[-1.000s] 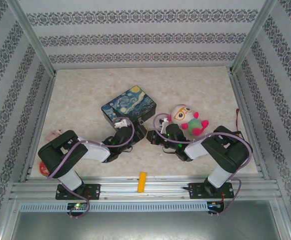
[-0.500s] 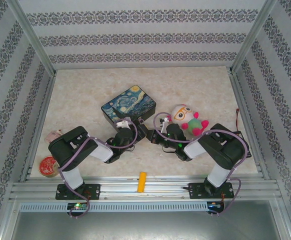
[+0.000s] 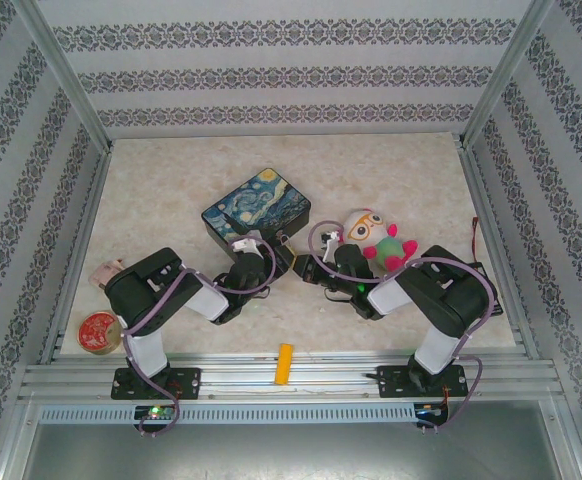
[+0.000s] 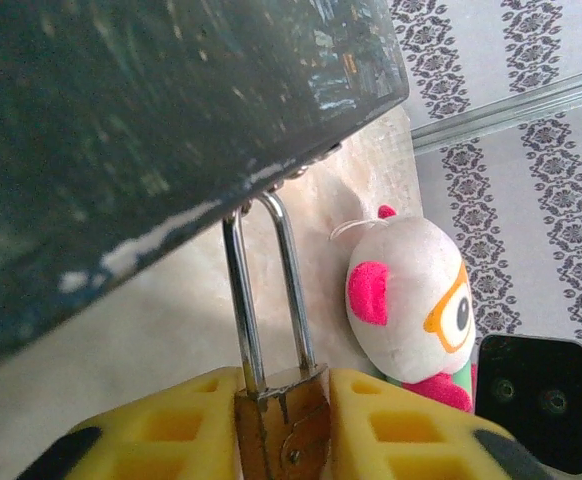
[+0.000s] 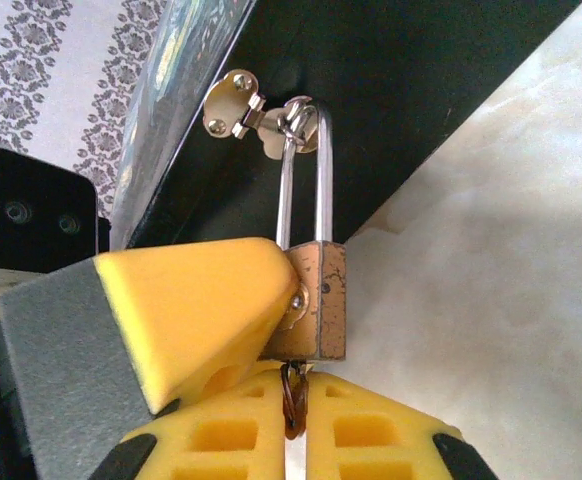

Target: Unlock the padlock with the key

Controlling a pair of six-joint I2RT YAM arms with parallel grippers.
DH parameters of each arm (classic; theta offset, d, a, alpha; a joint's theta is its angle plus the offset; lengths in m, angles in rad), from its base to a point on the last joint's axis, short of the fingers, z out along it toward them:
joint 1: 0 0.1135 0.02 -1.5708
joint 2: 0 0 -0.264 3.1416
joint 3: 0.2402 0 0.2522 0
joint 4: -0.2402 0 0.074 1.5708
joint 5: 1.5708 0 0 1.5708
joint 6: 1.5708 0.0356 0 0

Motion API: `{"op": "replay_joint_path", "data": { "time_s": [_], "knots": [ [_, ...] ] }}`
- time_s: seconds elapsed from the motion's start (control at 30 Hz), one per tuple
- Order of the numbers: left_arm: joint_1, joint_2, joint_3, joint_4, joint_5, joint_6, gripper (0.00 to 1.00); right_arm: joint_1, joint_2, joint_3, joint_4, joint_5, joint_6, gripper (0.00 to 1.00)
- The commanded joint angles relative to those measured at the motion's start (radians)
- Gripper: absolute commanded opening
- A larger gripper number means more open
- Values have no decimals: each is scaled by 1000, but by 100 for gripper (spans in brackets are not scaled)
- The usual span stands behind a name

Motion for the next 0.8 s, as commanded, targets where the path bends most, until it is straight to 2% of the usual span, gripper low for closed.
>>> {"op": "replay_joint_path", "data": {
  "time_s": [0.0,0.17,0.23,0.43,0.63,0.77],
  "knots": [
    [15,47,9,26,62,-50,16,-2,10,25,47,-16,5,11],
    [17,50,11,22,67,-48,4,-15,1,22,40,-30,-6,18],
    [17,45,6,17,64,-47,0,-16,-10,19,27,-32,-14,25],
    [17,-14,-29,-45,32,-31,0,-21,-61,-8,-20,-17,-39,33],
    [15,-117,-89,-113,14,-30,0,-19,-125,-45,-77,-2,-81,34],
    [6,-217,-132,-214,-7,-32,0,-6,-172,-64,-128,9,-121,34]
  ]
}}
